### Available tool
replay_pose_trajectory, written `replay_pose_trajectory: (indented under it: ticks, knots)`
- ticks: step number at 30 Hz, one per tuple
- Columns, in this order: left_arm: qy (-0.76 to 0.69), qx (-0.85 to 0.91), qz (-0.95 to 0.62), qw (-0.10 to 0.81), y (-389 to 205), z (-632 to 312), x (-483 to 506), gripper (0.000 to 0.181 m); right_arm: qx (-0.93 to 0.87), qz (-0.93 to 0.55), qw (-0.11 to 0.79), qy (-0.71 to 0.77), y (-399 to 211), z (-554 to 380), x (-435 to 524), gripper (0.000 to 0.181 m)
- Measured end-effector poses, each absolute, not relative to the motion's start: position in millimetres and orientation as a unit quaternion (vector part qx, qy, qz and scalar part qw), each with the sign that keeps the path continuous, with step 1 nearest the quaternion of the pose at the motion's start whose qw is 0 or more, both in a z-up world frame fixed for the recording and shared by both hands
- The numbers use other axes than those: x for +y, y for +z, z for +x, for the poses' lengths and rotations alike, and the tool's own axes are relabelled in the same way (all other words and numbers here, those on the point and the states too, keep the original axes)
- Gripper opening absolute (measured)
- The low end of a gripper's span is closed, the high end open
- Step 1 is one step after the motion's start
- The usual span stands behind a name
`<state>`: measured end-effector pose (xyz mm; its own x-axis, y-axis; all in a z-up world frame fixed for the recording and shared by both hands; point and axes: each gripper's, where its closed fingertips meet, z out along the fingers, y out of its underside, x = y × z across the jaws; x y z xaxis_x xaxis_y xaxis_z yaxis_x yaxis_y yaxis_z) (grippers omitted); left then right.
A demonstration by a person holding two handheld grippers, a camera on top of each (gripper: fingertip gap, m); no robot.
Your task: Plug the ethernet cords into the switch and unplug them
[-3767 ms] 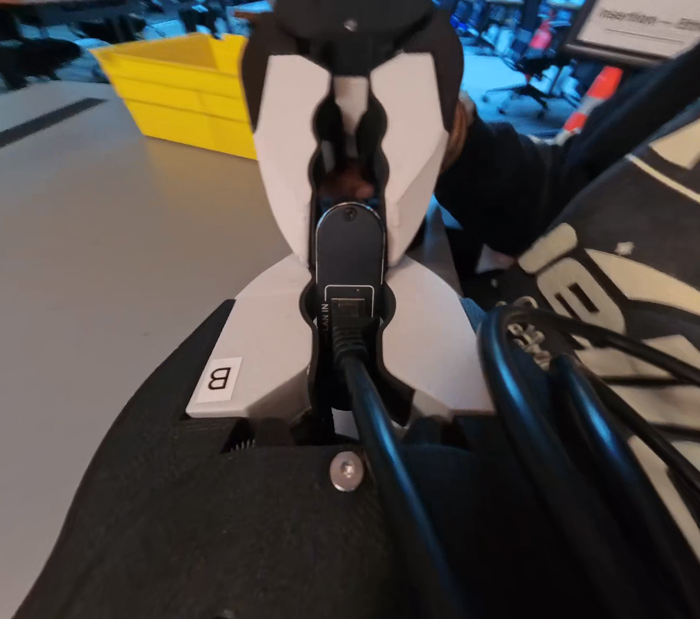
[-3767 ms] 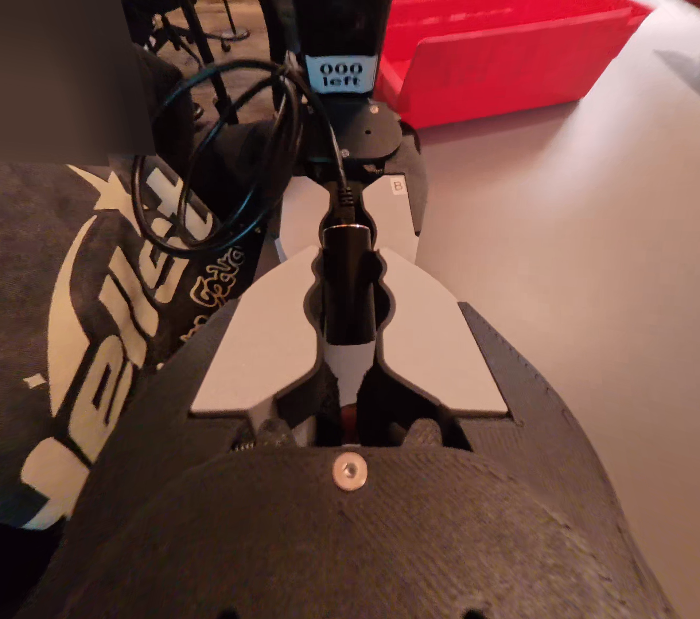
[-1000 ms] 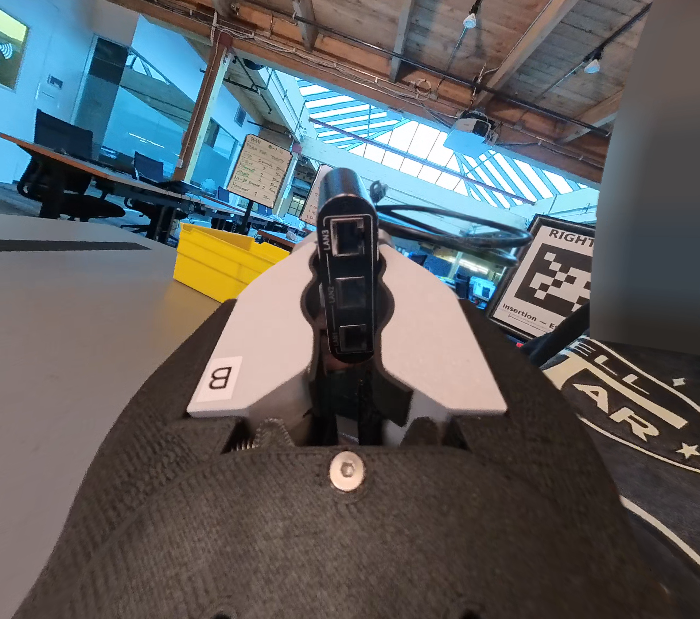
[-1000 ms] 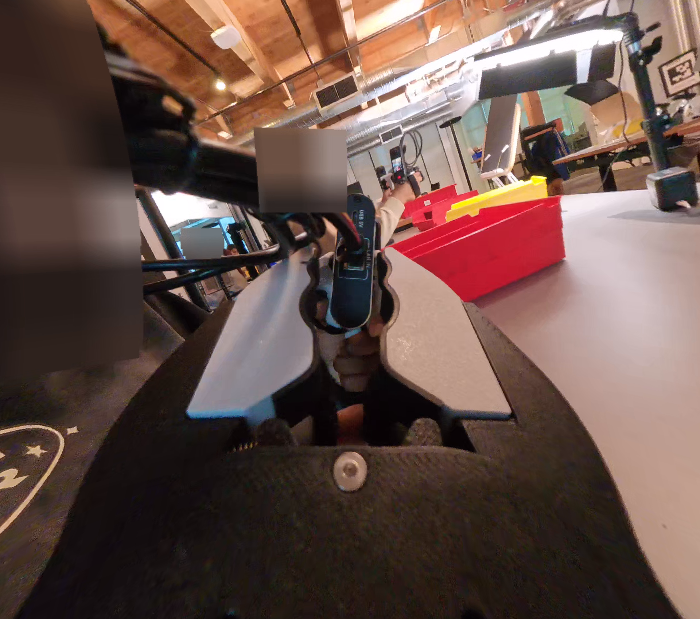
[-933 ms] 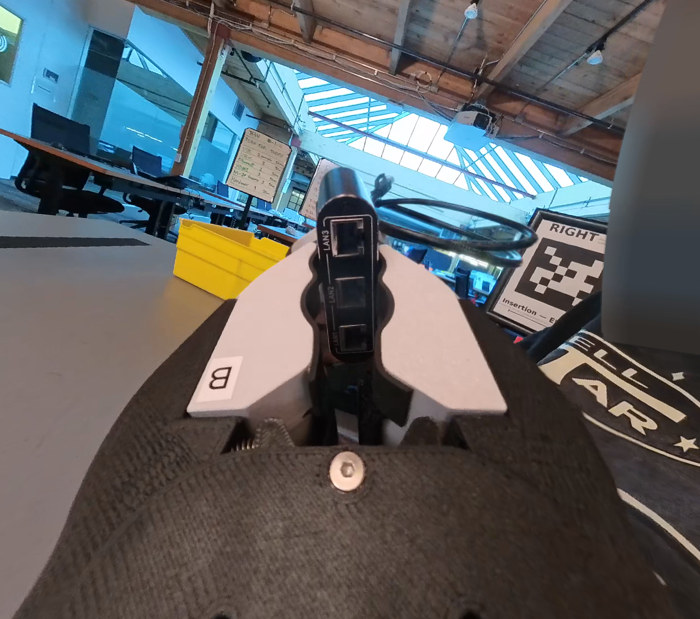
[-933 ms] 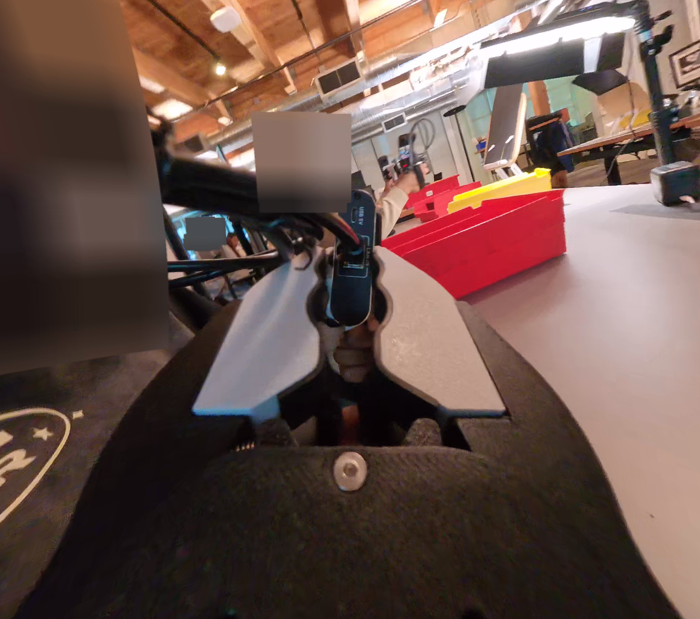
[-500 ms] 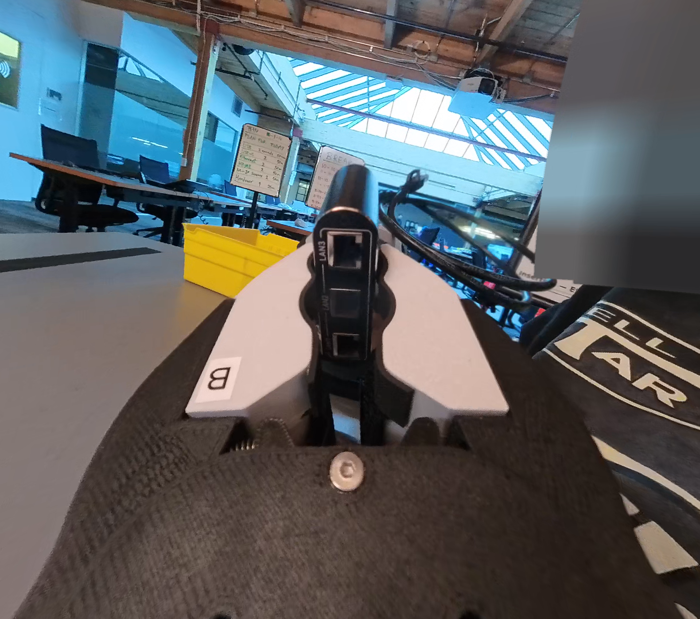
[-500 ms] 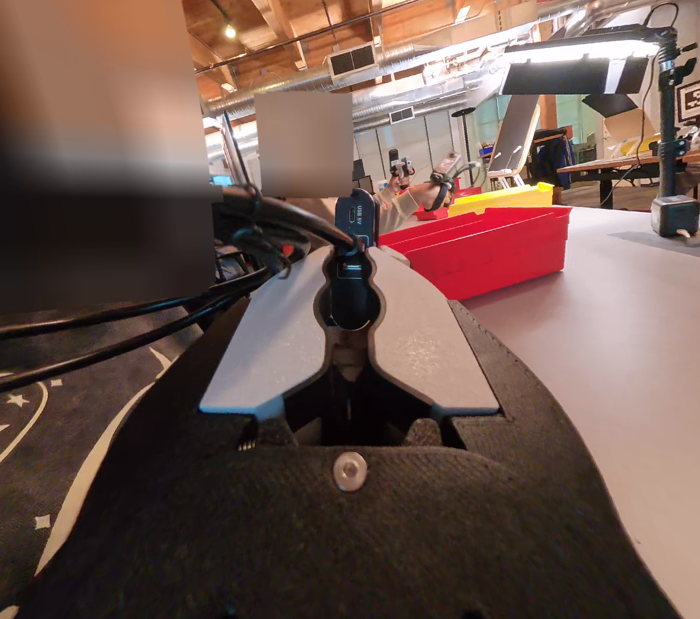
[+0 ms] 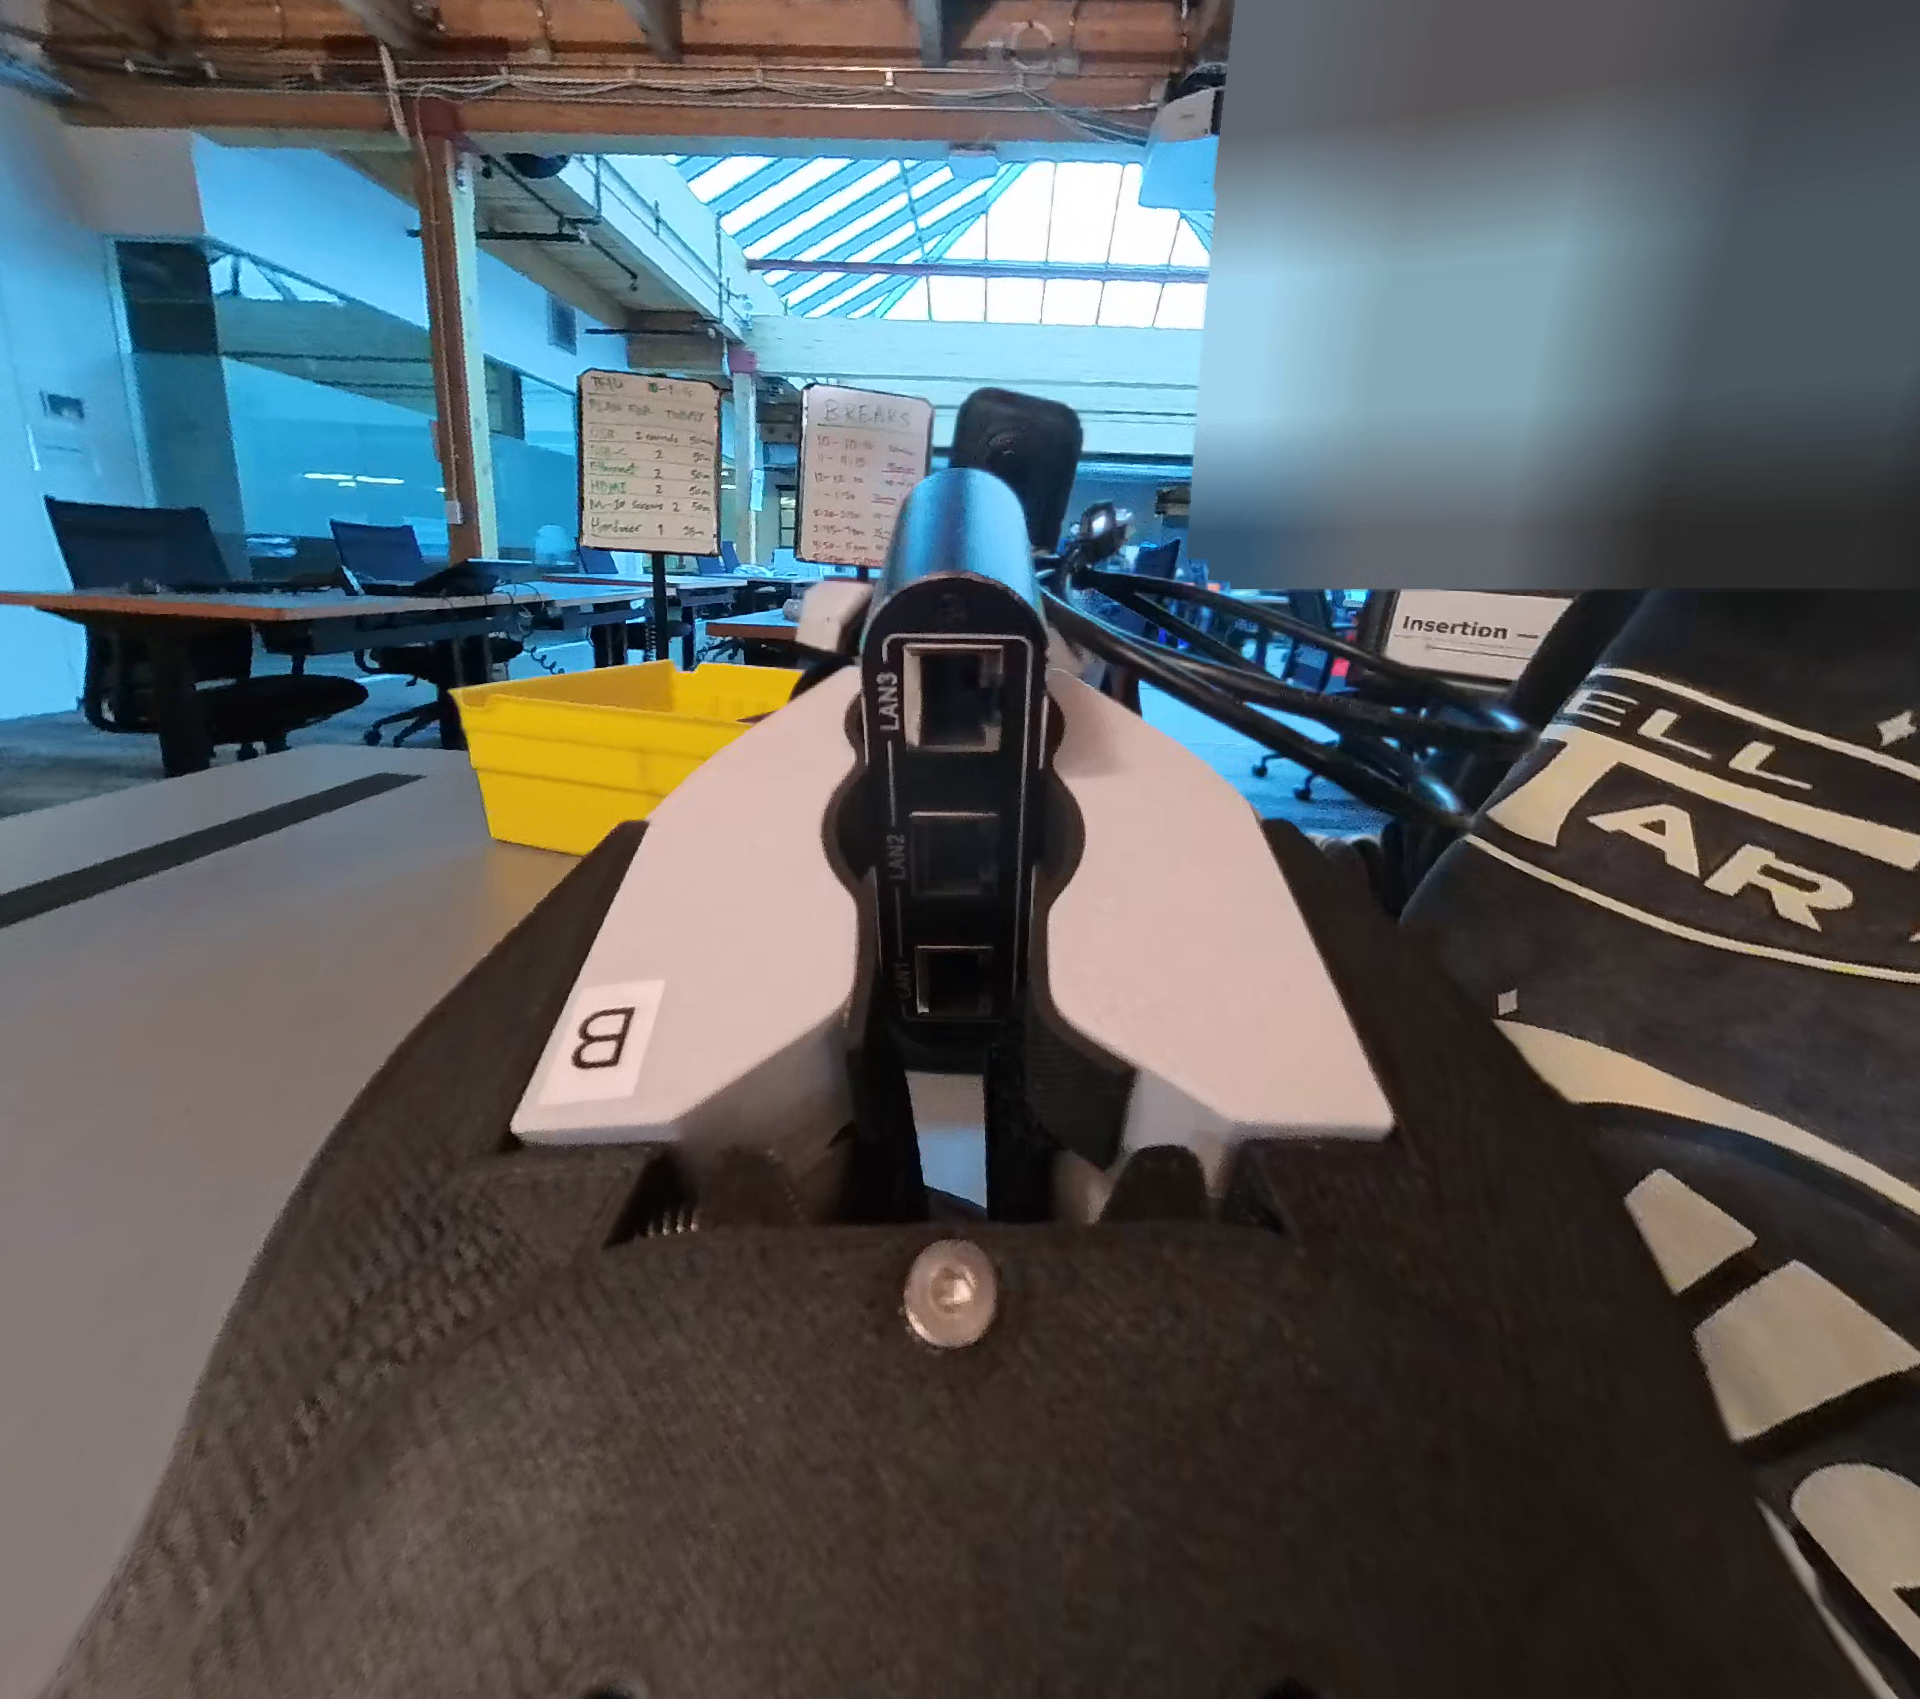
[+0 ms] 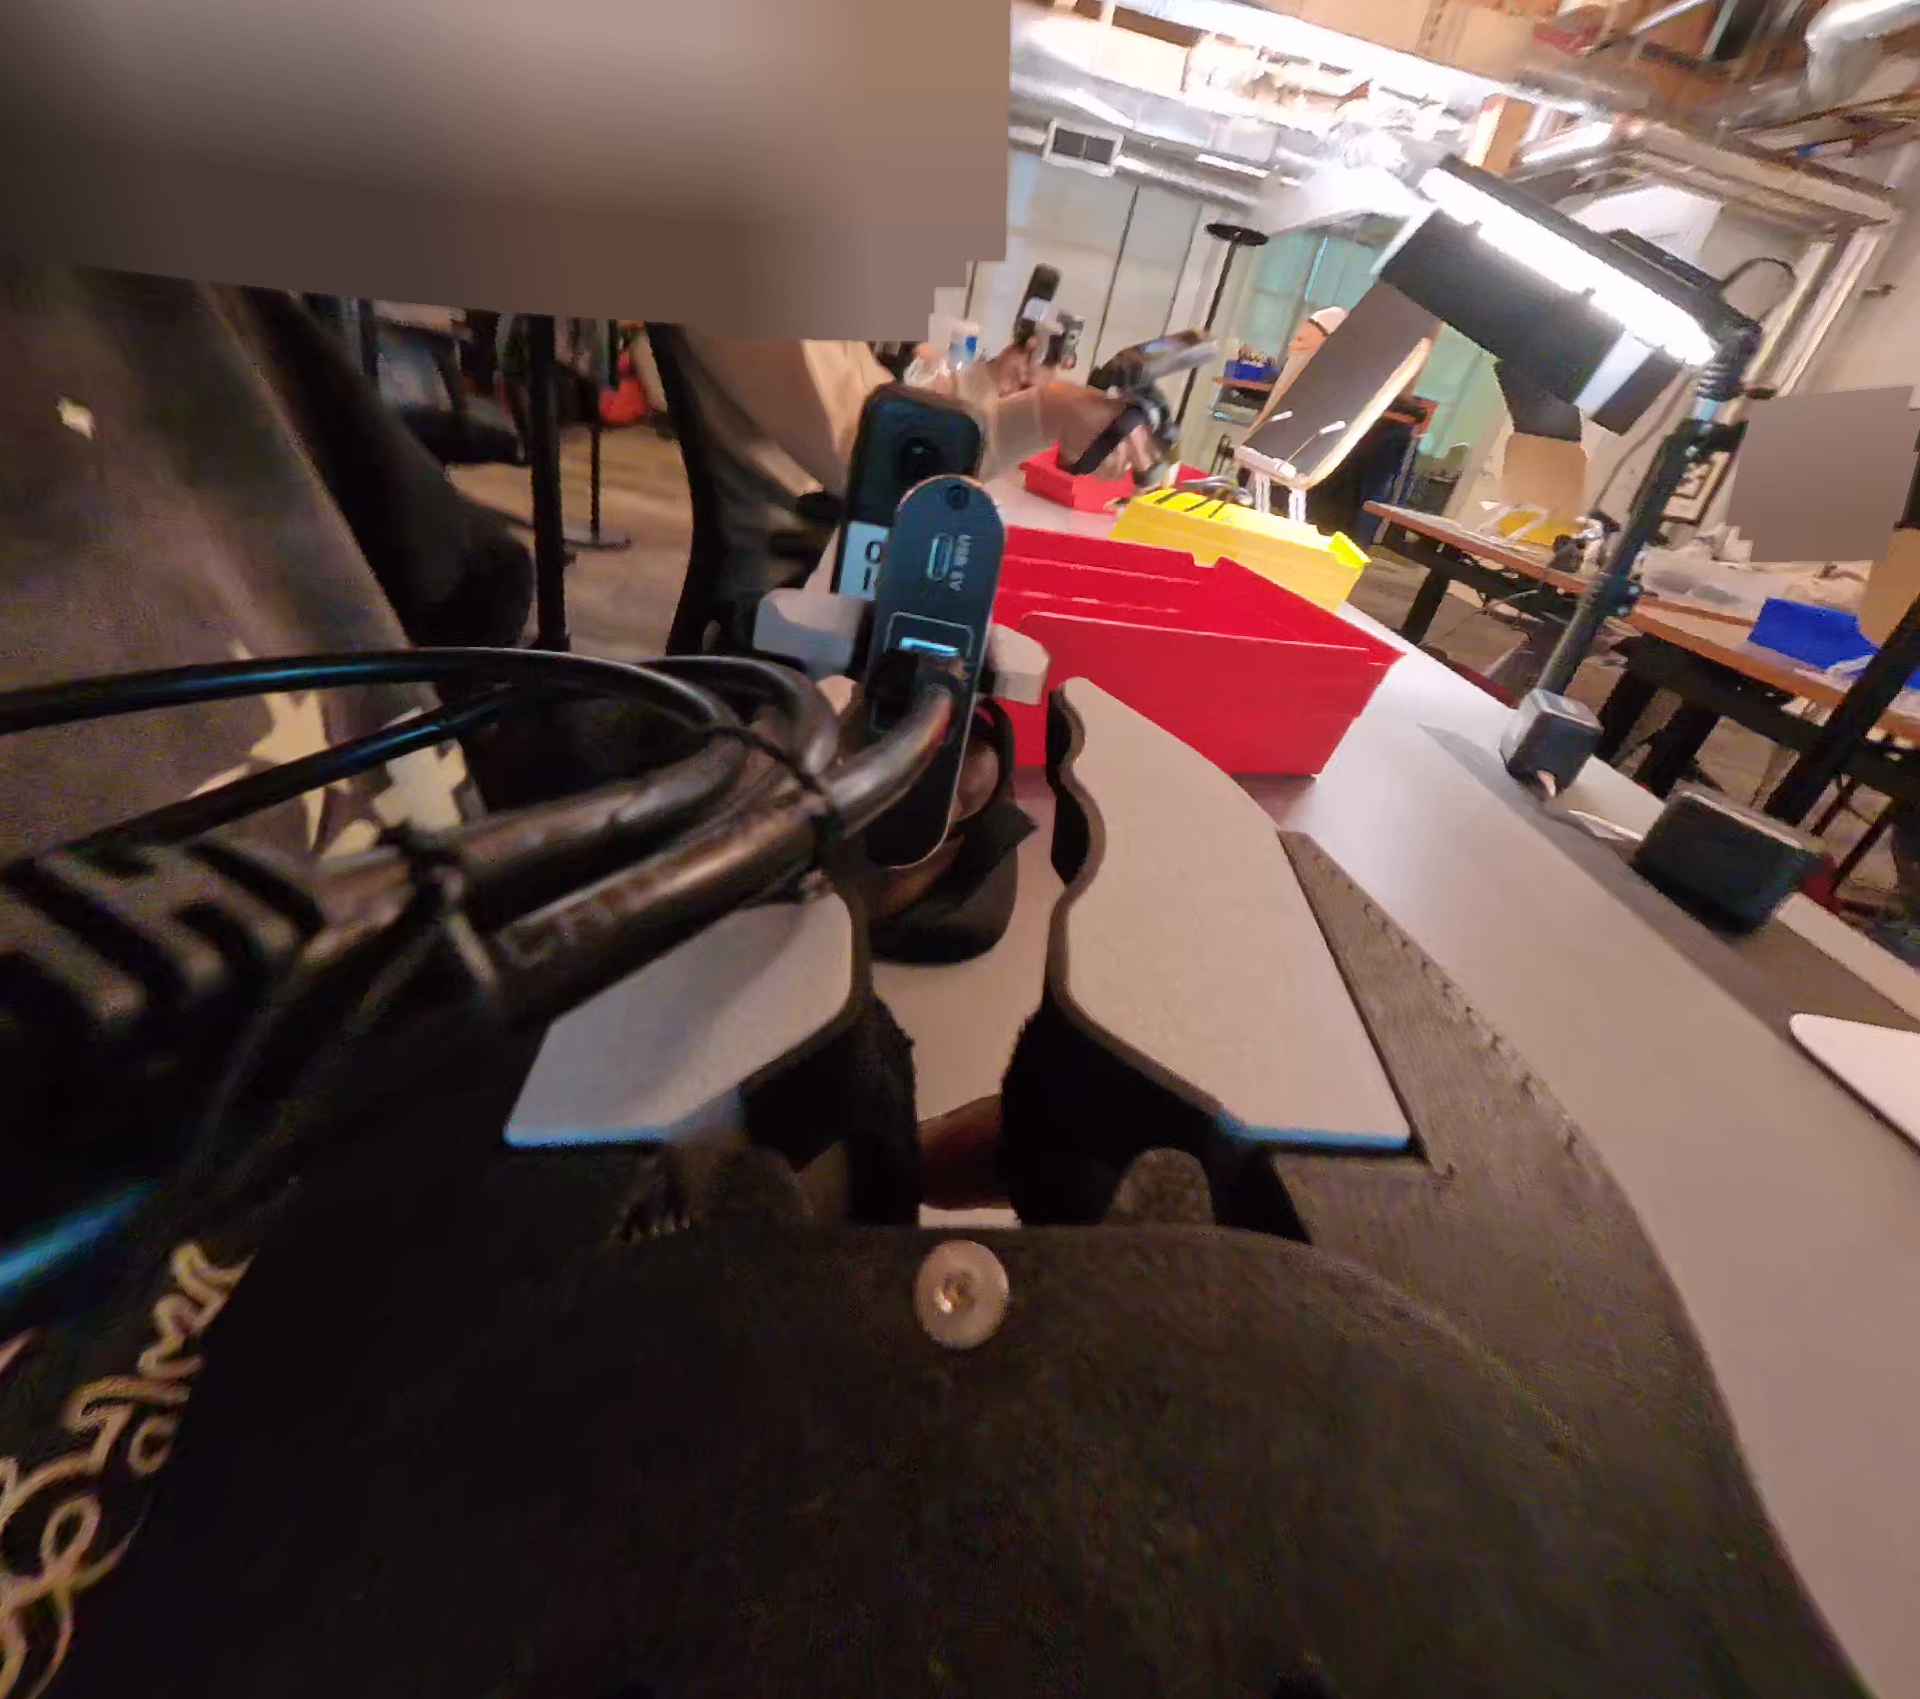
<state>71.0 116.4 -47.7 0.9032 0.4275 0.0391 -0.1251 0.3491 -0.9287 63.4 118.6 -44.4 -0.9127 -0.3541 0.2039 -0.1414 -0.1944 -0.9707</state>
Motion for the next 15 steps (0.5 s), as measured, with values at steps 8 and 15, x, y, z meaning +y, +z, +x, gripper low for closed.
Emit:
replay_pose_trajectory:
  ticks: [8, 15]
  knots:
    - [0.2, -0.085, -0.565, 0.796, -49, 83, 127, 0.026, 0.625, -0.284, 0.006, -0.727, -41, 89, 126, 0.017]
    - [0.213, -0.061, -0.566, 0.794, -48, 90, 130, 0.025, 0.653, -0.315, -0.033, -0.688, -47, 92, 128, 0.016]
